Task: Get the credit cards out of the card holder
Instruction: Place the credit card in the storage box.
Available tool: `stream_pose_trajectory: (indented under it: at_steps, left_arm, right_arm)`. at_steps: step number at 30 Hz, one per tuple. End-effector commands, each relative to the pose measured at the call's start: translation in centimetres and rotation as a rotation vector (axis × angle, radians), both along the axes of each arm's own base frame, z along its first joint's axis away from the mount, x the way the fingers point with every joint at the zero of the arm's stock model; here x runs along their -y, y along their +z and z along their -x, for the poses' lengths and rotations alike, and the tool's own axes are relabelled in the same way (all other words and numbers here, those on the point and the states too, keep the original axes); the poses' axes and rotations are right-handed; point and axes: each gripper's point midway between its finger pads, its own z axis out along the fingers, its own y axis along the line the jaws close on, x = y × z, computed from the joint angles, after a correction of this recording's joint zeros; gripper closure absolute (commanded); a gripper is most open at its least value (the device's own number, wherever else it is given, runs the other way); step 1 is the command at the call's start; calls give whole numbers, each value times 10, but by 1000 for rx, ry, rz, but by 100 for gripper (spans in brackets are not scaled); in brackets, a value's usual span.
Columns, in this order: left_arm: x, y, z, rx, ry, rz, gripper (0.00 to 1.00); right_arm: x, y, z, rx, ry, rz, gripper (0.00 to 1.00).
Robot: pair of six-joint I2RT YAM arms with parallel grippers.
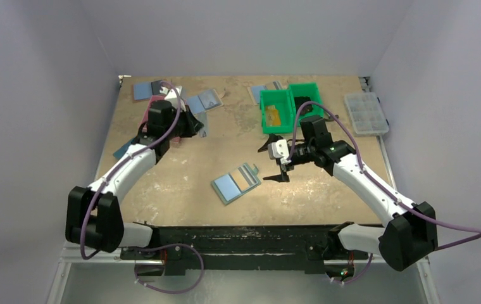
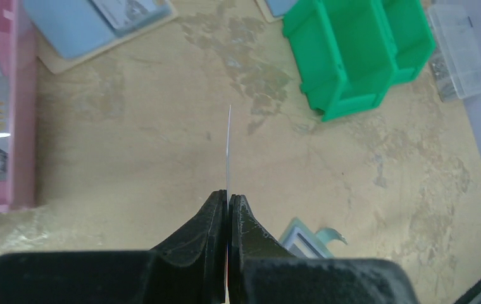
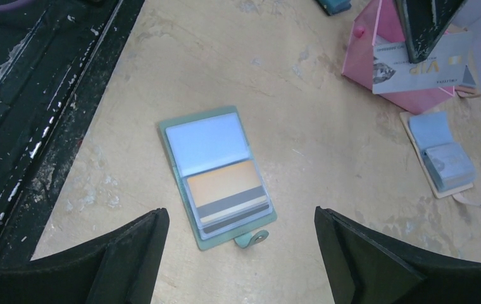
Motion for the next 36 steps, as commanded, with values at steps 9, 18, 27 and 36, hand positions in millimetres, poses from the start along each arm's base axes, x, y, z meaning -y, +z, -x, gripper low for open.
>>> stream_pose_trajectory:
  at_steps: [9,18,27,36]
  left_arm:
    - [-108,8,-76,-53,136,-194,100]
    - [-154,-20,-115,-120,180,-130,100]
    - [-166,-50,-136,-181,151,-66,100]
    - [-173,-92,-144,-289,170,-85,97]
  right_arm:
    - [1,-2,3,-19,20,-10,4]
    - [1,-5,3,-28,21,-6,4]
    - [0,-9,3,-37,27,0,4]
    - [1,-11,2,-40,27,6,4]
